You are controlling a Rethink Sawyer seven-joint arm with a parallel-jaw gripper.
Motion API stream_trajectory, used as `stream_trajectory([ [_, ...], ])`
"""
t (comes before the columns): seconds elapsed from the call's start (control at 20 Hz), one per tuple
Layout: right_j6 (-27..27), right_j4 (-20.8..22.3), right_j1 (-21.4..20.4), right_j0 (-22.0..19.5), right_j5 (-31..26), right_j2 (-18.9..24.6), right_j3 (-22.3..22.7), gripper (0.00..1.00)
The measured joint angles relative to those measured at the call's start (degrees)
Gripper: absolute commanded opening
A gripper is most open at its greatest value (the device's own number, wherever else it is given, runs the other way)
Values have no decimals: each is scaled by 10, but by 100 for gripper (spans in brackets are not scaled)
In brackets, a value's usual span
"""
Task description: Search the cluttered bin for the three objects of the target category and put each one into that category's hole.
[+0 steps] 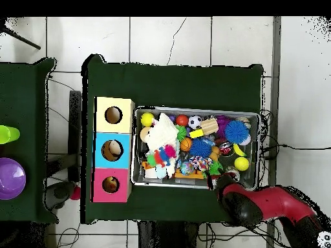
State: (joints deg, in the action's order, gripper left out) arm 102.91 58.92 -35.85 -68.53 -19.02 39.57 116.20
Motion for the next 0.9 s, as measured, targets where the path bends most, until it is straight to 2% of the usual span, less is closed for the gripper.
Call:
stream_trajectory([
  [0.9,0,12,-4,0,0,-1,-5,100],
])
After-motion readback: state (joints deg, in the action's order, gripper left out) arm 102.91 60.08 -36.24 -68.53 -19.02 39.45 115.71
